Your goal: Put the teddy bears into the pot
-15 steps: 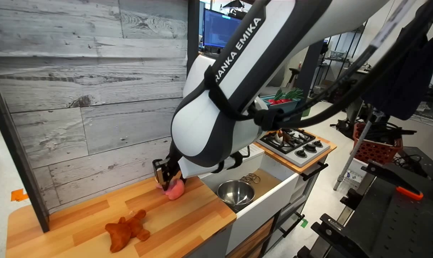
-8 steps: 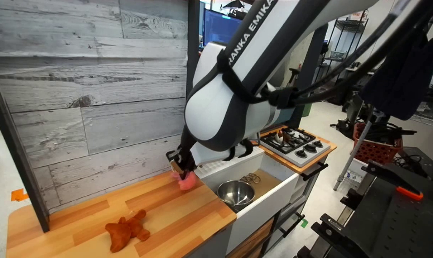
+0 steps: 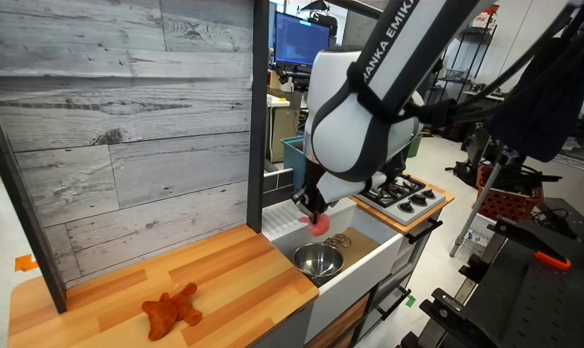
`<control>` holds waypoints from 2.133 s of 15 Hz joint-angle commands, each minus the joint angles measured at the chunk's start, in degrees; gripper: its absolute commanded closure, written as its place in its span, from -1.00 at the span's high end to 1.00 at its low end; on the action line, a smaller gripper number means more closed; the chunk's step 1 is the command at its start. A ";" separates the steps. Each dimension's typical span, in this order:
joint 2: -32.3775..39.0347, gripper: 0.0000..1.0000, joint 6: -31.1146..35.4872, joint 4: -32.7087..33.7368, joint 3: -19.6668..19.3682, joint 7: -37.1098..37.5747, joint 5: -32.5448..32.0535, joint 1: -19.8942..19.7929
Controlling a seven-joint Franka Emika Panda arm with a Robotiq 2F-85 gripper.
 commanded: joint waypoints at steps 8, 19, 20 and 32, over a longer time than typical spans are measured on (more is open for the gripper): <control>7.10 -0.24 2.57 0.56 -0.61 1.84 -1.10 1.61; -12.37 1.00 10.49 -16.72 8.05 -8.58 -1.79 -1.57; -13.33 1.00 11.61 -16.82 10.52 -9.45 -1.22 -2.74; -12.57 1.00 9.52 -12.51 25.77 -13.30 0.79 -9.71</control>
